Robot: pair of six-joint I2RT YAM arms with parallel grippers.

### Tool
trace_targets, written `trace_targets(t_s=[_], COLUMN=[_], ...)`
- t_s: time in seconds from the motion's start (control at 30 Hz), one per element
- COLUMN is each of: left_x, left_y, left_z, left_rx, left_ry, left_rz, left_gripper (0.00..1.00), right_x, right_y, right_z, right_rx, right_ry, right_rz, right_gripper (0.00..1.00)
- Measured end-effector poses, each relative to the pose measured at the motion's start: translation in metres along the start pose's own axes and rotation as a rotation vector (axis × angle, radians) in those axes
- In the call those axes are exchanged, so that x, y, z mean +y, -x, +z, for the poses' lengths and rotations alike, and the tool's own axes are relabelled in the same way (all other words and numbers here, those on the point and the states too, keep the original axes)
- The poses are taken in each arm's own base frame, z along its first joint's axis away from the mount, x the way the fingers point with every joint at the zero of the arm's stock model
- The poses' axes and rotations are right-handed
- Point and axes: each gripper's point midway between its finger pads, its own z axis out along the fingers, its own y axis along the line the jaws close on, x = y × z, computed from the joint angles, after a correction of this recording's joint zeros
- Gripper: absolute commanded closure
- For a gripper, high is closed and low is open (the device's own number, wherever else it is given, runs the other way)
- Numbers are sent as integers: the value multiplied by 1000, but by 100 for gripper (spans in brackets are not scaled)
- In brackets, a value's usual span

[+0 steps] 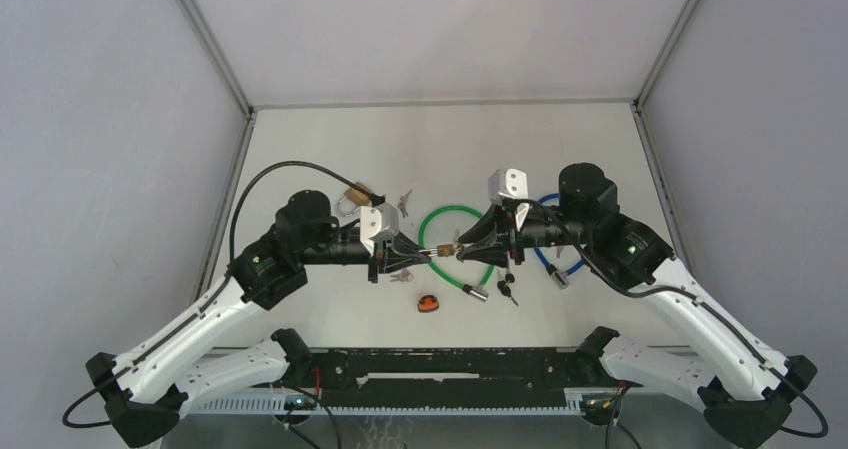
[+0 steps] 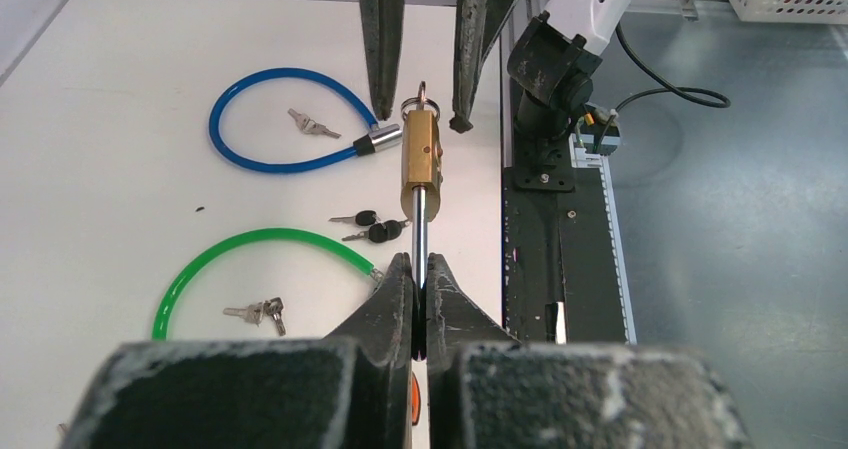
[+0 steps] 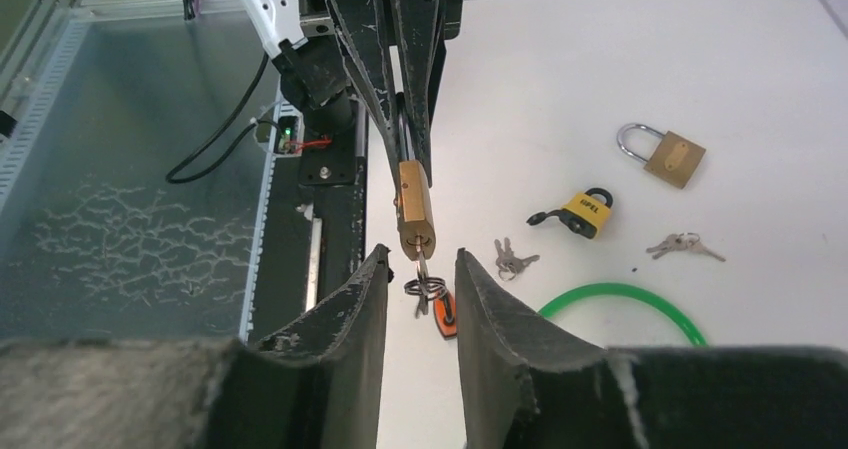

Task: Lock with the key
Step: Lock the lock.

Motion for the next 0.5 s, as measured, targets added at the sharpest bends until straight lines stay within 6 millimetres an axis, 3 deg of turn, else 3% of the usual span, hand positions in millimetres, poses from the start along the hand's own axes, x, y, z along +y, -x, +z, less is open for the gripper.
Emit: trace_targets(t_s=[0.07, 0.1, 0.23, 0.3, 0.37, 0.5], left_x=[0, 0, 0, 0, 0, 0], left_y=[0, 0, -3, -2, -2, -2], left_z=[0, 0, 0, 0, 0, 0], left_rx=[0, 0, 9, 9, 8, 8], left_ry=[0, 0, -1, -1, -1, -1], left_rz=[0, 0, -7, -6, -5, -3], left_gripper=[100, 100, 100, 100, 100, 100], right_x=[0, 0, -1, -1, -1, -3], right_y=[2, 2, -2, -5, -8, -13], right_z=[0, 0, 1, 2, 2, 4], right_rx=[-3, -1, 12, 23, 33, 49], right_ry=[0, 0, 3, 5, 6, 10], right_rz=[-6, -3, 6, 14, 24, 41], right_gripper=[84, 85, 63, 63, 72, 100])
